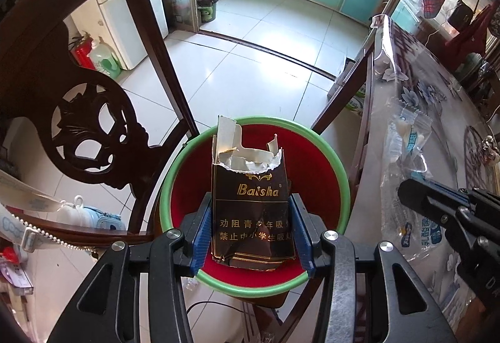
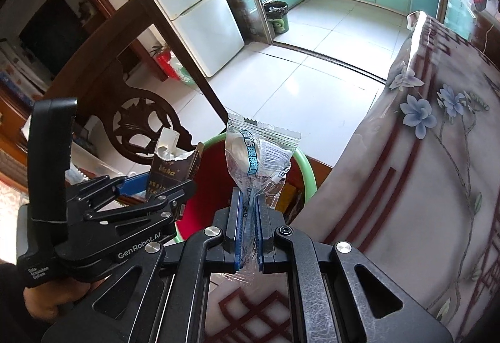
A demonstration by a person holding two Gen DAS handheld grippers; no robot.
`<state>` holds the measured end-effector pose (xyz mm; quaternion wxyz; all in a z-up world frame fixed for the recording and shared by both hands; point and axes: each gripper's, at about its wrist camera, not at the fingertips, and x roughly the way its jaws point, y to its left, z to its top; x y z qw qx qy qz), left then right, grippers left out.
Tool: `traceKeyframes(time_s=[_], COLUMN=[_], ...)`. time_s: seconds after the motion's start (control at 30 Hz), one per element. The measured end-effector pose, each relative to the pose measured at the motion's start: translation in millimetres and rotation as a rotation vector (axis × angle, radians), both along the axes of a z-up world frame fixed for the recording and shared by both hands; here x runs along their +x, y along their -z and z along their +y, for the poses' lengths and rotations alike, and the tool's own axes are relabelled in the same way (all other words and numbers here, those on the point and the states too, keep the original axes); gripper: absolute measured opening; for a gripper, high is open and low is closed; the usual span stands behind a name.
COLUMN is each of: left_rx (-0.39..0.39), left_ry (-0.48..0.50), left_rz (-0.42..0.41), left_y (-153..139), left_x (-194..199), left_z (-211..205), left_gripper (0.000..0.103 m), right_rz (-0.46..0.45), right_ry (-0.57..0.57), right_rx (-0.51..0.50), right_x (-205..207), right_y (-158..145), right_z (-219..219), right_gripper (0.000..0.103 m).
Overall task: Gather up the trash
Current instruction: 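Open both tools to drop the box and packet into the red bucket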
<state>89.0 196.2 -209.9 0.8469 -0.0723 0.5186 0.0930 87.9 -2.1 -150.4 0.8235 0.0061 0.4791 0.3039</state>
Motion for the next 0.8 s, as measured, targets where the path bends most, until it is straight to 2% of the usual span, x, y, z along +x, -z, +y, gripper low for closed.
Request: traceKeyframes(time_s=[0.73,0.77,0.8], left_rx=[0.002,0.001,0.003], left_ry=[-0.015,-0.023,-0.033], left_rz=[0.013,0.012,0.015], left_y=[7.3,6.9,7.1], left_x=[11.4,11.0,10.5], left_z=[4.9,5.7,7.0], left_gripper=[0.046,0.047,0.051], right_rz=[-0.005,-0.009,-0.016], right_ry=[-0.024,-0.025,-0.025], right_rx=[0.010,0.013,0.020], right_x=[5.2,4.7,3.9], right_y=[4.5,3.5,2.8], right_z=[4.6,4.4,3.6], right_gripper=[0.007,0.009,0.021])
